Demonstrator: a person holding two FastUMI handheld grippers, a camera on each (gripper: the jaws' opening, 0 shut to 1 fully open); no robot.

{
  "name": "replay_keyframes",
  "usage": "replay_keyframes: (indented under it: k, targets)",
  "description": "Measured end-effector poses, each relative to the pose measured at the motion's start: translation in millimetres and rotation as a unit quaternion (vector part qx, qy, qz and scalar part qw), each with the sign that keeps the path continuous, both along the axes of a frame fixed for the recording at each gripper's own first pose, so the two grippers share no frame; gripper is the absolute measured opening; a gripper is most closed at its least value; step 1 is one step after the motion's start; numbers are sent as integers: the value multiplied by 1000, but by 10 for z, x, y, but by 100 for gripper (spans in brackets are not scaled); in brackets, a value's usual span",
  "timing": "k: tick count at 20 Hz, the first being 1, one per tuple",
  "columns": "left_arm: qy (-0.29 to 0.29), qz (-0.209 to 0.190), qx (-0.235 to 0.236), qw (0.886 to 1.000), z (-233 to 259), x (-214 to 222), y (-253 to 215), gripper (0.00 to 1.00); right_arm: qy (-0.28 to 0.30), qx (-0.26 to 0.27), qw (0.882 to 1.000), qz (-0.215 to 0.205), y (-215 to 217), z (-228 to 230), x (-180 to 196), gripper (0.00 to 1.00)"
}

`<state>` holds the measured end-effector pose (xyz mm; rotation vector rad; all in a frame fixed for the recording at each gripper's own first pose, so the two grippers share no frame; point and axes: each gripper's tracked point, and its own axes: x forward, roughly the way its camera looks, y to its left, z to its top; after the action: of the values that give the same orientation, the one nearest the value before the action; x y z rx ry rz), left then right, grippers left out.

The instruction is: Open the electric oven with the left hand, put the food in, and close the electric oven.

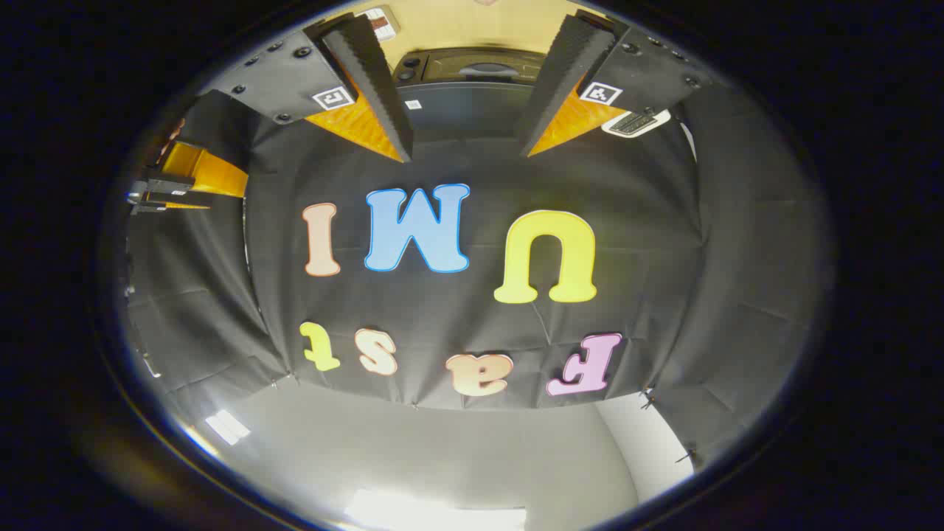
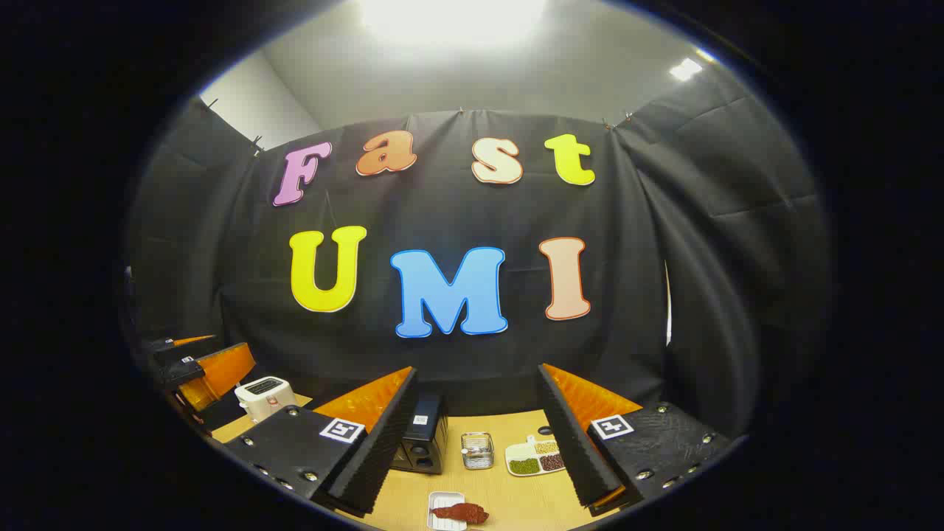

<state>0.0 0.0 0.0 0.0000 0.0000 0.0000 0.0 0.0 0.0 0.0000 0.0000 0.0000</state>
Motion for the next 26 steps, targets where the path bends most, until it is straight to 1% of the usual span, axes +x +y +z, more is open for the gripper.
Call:
replay_keyframes:
  k: [1, 2, 3, 4, 6, 7, 8, 10, 11, 12, 13, 14, 15, 16, 19, 20, 22, 23, 24, 25, 26]
  targets:
    - [-1, 1, -1, 1000, -16, 15, 8, 95, 0, 1, 1000, 0, -1, 3, 13, 96]
    - [-1, 1, -2, 1000, -7, 19, 0, 91, -1, 2, 1000, 0, -11, -6, 32, 96]
    - [0, 3, 0, 1000, -17, 35, -7, 95, 0, 3, 1000, 1, -10, -4, 54, 96]
    - [1, 4, 2, 1000, -27, 54, -11, 91, 1, 3, 1000, 3, -5, -33, 71, 96]
    - [2, 6, 0, 1000, -33, 75, -9, 91, 5, 2, 1000, 8, -5, -56, 105, 96]
    - [2, 7, -1, 1000, -41, 101, -19, 95, 5, 1, 1000, 10, -7, -61, 126, 96]
    - [4, 8, -2, 1000, -53, 120, -23, 92, 6, 1, 1000, 11, -5, -77, 155, 96]
    - [10, 9, -1, 1000, -110, 172, -13, 99, 8, 3, 1000, 12, -8, -97, 192, 96]
    - [13, 8, -2, 1000, -148, 194, -8, 92, 9, 6, 1000, 13, 0, -108, 219, 96]
    - [17, 9, -2, 1000, -174, 228, -5, 95, 11, 7, 1000, 14, 10, -128, 243, 96]
    - [20, 10, -2, 1000, -220, 256, 8, 95, 11, 7, 1000, 14, 10, -137, 251, 96]
    - [25, 10, -1, 1000, -275, 300, 9, 95, 12, 7, 1000, 13, 6, -161, 261, 96]
    - [34, 9, -1, 999, -374, 347, 17, 91, 14, 8, 1000, 13, 5, -174, 279, 96]
    - [43, 9, -1, 999, -457, 394, 18, 99, 17, 9, 1000, 14, 9, -205, 298, 96]
    - [60, 14, 5, 998, -688, 534, 83, 99, 25, 6, 1000, 14, 13, -274, 342, 96]
    - [67, 11, 4, 998, -761, 597, 93, 99, 27, 4, 1000, 14, 1, -302, 351, 96]
    - [81, 6, -4, 997, -941, 732, 101, 91, 29, 1, 1000, 12, -10, -324, 361, 96]
    - [88, 5, -8, 996, -1045, 790, 130, 91, 26, 0, 1000, 10, -31, -316, 351, 96]
    - [94, 4, -10, 995, -1137, 854, 155, 95, 25, -2, 1000, 5, -54, -319, 360, 96]
    - [101, 5, -10, 995, -1232, 903, 174, 95, 24, -3, 1000, 2, -71, -326, 366, 96]
    - [108, 6, -9, 994, -1328, 979, 198, 99, 26, -4, 1000, -1, -84, -347, 374, 96]
